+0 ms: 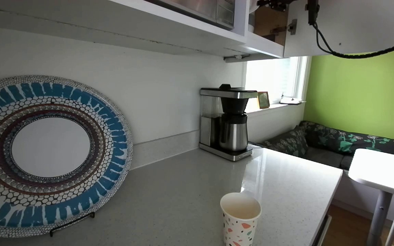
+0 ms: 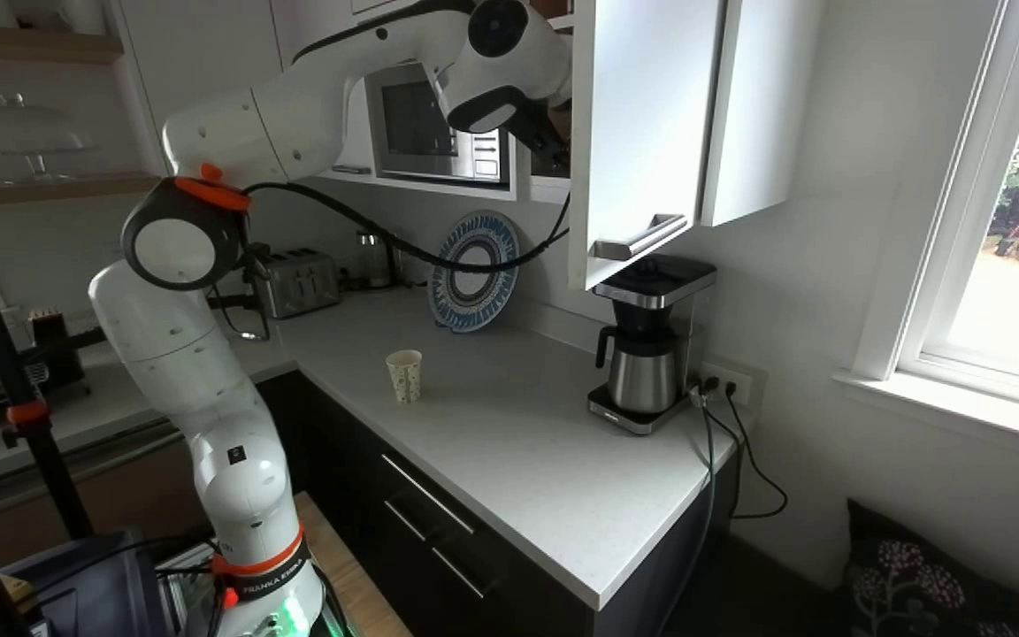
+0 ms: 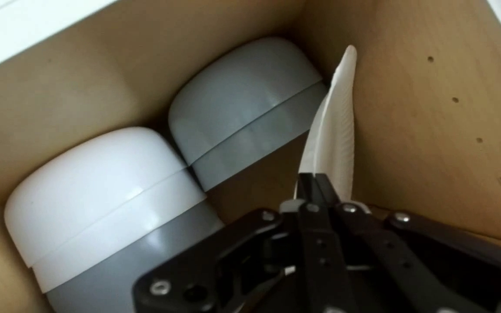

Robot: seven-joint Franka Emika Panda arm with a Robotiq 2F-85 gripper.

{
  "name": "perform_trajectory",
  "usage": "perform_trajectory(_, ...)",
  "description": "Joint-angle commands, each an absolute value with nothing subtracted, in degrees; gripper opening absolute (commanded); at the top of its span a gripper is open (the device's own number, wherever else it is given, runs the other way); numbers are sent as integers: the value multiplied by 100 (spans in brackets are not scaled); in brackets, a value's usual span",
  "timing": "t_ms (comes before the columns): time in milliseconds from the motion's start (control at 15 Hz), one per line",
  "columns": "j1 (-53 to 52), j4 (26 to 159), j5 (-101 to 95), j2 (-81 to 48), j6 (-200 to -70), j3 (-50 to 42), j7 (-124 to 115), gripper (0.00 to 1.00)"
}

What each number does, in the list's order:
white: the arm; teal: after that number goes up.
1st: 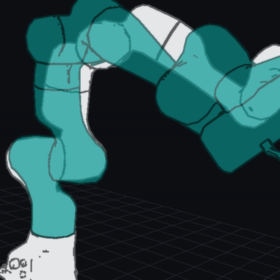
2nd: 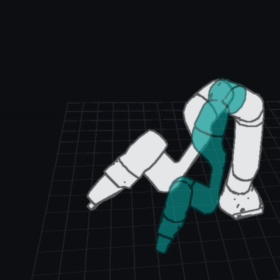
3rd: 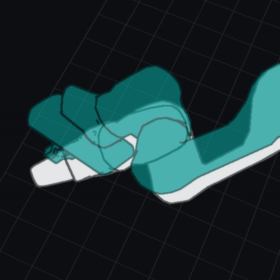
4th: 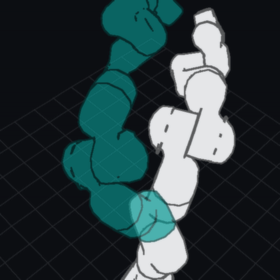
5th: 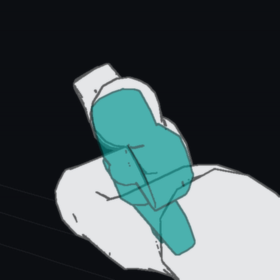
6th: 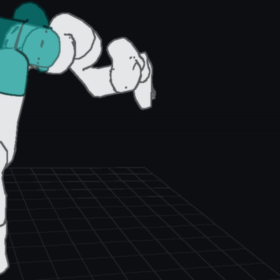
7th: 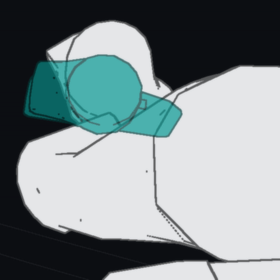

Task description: Put the white plate into the cupboard

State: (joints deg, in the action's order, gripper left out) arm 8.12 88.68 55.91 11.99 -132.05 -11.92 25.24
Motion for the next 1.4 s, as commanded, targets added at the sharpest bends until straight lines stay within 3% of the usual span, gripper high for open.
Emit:
perform_trajectory(0,717,8952,5074,1422,-13386,-1055,2522,0)
perform_trajectory(733,-58,9546,4741,2184,-13867,-998,4247,0)
perform_trajectory(1333,-483,9694,5730,2087,-13830,-1323,6572,0)
